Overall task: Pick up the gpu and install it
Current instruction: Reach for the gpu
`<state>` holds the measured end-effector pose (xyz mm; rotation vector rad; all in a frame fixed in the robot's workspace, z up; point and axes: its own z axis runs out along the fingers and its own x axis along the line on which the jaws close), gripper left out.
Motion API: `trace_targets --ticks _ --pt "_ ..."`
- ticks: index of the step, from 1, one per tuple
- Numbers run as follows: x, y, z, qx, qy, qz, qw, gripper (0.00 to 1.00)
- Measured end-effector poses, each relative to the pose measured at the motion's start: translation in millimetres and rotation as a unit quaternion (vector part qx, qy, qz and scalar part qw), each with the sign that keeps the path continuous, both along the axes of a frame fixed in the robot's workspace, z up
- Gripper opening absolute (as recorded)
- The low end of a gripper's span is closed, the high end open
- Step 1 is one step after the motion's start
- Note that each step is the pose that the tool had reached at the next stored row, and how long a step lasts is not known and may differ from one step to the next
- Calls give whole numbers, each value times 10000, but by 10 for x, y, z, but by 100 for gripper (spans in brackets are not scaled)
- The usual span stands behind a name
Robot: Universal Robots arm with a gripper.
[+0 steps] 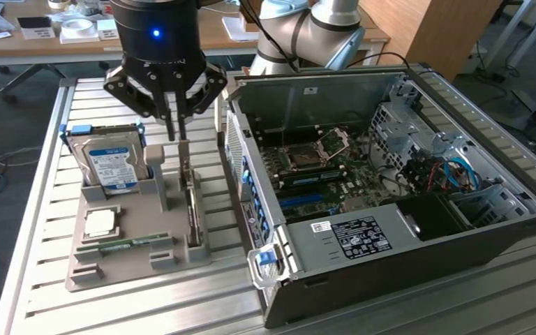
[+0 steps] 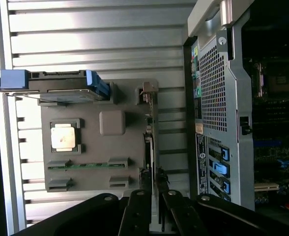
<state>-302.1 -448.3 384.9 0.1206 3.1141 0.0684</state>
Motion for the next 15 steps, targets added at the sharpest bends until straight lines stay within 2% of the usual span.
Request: trace_targets --ticks 1,2,4,5,6,15 --pt "0 0 0 0 0 0 10000 23" --pt "0 0 0 0 0 0 10000 23" --pt "0 0 0 0 0 0 10000 35" --pt "0 0 0 0 0 0 10000 35" --pt "0 0 0 0 0 0 10000 41" --pt "0 0 -34 0 0 0 10000 41"
